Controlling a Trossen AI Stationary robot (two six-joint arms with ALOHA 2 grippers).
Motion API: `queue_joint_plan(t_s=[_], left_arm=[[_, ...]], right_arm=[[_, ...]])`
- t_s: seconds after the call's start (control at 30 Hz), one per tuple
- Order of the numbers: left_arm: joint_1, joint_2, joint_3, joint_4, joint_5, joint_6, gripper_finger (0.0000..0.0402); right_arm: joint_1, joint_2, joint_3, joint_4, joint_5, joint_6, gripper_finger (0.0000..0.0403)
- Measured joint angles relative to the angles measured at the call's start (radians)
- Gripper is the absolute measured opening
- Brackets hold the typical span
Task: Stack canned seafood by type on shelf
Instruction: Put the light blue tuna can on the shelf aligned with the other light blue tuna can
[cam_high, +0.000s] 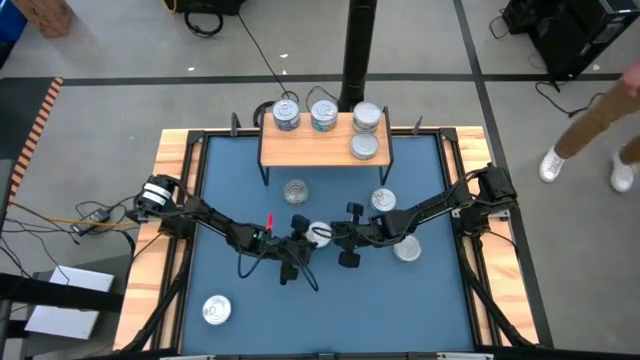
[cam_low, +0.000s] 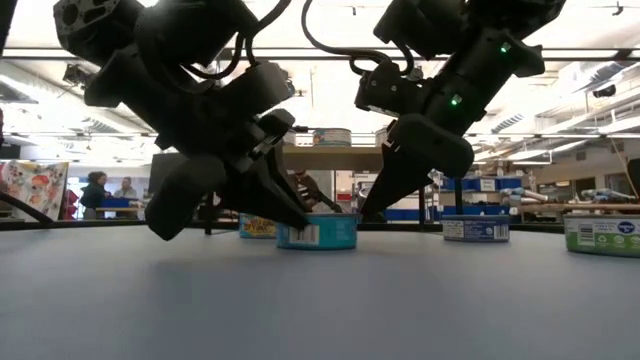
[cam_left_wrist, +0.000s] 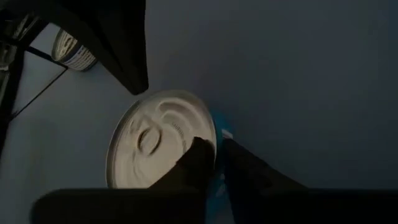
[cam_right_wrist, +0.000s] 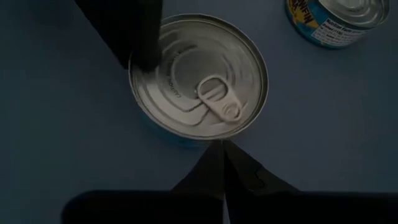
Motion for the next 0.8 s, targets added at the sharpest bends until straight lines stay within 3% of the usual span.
queue_joint_plan(t_s=[0.2,0.53,0.8], left_arm=[[0.000,0.002,0.037,-0.023,0.047,-0.001,0.0005],[0.000,0.003,0.121,-0.122,0.068,-0.056,0.0004],[0.004,0.003,0.174,-0.171,0.159,-0.240,0.0003]], right_arm=[[0.012,-0.014,0.000,-0.010,0.017,0.000,0.0028],[0.104,-0.055,0.038,-0.137,0.156,-0.037,0.0101],[0.223,-0.045,0.039,-0.132,0.285,-0.061,0.0180]])
